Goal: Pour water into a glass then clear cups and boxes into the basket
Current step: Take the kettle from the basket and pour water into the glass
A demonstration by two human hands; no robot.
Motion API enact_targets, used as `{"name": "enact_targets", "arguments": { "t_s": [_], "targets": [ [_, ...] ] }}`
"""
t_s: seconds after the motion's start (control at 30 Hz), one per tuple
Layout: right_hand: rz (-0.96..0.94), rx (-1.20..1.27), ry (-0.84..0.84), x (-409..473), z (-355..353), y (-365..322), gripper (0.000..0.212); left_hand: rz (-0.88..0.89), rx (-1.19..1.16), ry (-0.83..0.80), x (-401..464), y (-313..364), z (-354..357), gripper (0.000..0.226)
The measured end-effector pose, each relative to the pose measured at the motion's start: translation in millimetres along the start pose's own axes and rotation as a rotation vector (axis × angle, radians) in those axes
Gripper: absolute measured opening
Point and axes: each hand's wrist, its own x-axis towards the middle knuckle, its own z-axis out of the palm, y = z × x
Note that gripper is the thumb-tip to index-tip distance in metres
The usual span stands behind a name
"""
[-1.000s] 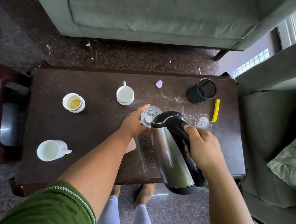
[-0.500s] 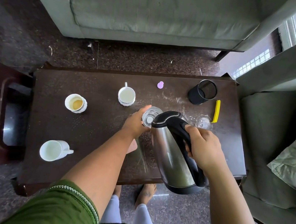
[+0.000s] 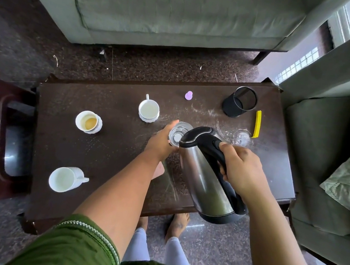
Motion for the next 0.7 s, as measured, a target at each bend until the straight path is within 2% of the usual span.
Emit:
{"name": "enact_targets", "arguments": {
  "t_s": [0.33,0.7],
  "targets": [
    [0.016,-0.009,0.001,-1,2,3,0.054,0.002,0.118,-0.002,-3,7,-5,0.087],
    [0.026,0.010,0.003,-1,1,5,0.052,-0.008,0.099,-0.016,-7,10,-5,0.088]
  ]
}}
